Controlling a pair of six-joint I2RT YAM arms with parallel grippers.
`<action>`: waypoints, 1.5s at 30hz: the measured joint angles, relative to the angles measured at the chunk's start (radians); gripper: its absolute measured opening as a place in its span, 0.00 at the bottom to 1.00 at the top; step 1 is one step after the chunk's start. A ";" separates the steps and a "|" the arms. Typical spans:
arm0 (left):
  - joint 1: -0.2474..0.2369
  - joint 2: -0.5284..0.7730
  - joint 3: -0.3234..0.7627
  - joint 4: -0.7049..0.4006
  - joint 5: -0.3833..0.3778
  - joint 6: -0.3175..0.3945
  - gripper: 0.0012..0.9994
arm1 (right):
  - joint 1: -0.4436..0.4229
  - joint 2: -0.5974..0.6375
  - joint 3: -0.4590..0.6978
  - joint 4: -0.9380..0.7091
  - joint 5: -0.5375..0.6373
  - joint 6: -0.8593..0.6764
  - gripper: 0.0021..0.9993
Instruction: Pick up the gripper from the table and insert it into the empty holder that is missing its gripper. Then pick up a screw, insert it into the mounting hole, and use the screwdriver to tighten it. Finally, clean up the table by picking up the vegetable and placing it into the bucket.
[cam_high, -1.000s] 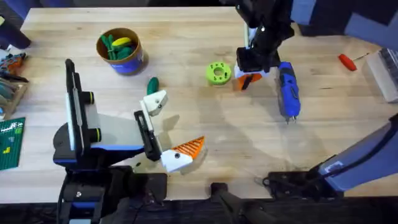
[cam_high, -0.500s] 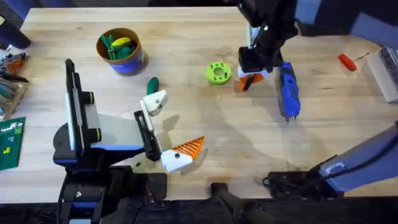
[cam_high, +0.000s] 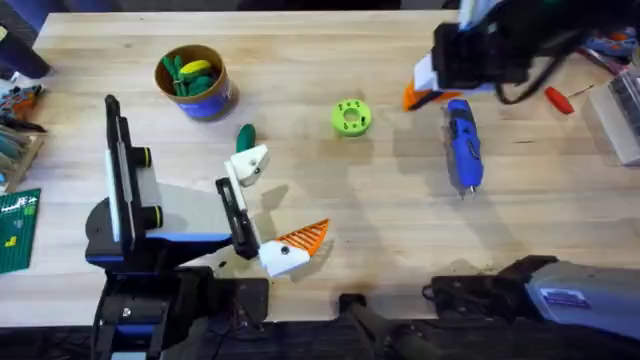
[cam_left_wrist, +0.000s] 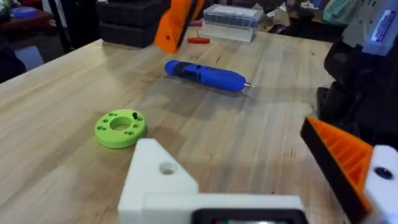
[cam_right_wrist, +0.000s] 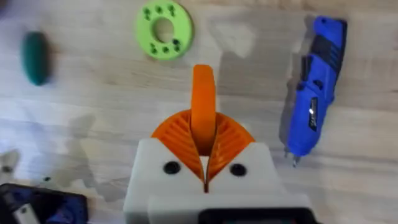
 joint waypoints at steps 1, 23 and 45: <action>0.000 0.000 0.000 0.000 0.000 0.000 0.99 | 0.000 -0.024 0.000 0.013 -0.007 0.000 0.01; 0.000 0.000 0.000 0.000 0.000 0.000 0.99 | -0.160 -0.293 -0.693 0.939 -0.801 0.109 0.01; 0.000 0.000 0.000 0.000 0.000 0.000 0.99 | -0.184 0.192 -0.845 1.906 -1.570 0.583 0.01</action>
